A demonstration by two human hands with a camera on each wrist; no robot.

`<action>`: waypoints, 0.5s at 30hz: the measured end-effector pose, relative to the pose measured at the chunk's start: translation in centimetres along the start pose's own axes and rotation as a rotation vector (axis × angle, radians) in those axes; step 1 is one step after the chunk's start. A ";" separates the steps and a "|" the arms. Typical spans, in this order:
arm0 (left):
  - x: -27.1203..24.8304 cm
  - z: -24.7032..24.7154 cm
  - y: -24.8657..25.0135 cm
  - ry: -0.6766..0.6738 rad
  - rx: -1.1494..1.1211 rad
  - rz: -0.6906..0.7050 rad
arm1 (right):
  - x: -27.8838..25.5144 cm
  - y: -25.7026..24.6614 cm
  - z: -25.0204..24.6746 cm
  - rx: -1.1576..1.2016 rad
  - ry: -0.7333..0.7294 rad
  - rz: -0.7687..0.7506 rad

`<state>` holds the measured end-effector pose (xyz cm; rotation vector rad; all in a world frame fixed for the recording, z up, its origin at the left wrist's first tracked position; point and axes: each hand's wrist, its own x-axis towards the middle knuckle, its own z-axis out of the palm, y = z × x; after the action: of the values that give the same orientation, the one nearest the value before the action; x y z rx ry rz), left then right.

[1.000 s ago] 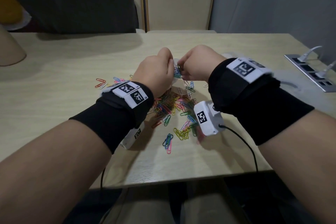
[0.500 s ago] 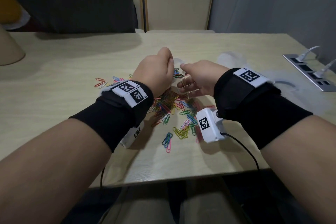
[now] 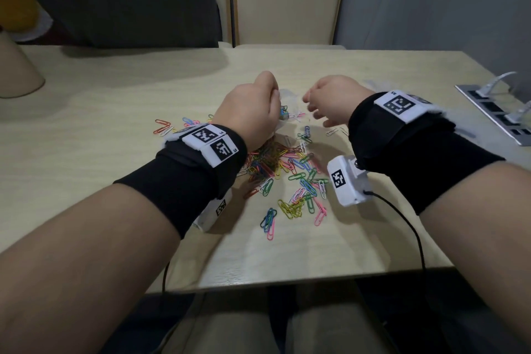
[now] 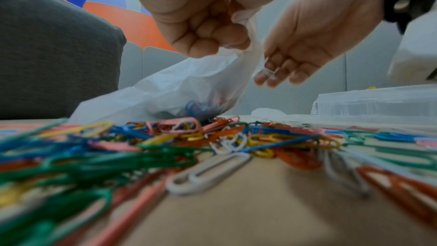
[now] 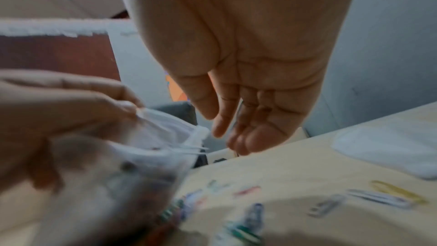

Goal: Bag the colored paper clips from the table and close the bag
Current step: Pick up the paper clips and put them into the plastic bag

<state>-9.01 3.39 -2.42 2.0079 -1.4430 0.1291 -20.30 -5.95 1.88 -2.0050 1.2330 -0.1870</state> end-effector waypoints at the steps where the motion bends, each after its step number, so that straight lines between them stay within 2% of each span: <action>1: 0.0 0.0 0.0 -0.004 0.000 0.000 | 0.5 0.6 0.0 -0.142 0.012 0.013; 2: 0.0 0.1 0.0 -0.007 0.001 -0.001 | 0.9 1.1 0.1 -0.297 0.031 0.020; 4: 0.0 0.2 -0.1 -0.008 0.000 -0.004 | 1.5 1.6 0.2 -0.464 0.056 0.060; 7: 0.0 0.2 -0.1 -0.006 -0.003 -0.004 | 2.5 2.8 0.4 -0.620 0.010 0.083; 10: 0.0 0.2 0.0 0.003 -0.012 -0.005 | 3.7 3.6 1.0 -0.907 -0.082 0.062; 12: 0.0 0.2 0.0 0.011 -0.016 -0.009 | 3.8 3.1 1.4 -0.813 -0.142 0.046; 15: 0.0 0.1 0.0 0.019 -0.014 -0.012 | 3.8 2.3 1.2 -0.398 -0.183 0.042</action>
<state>-9.05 3.34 -2.48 1.9983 -1.4166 0.1320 -19.31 -8.97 -1.47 -2.2688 1.2653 0.2790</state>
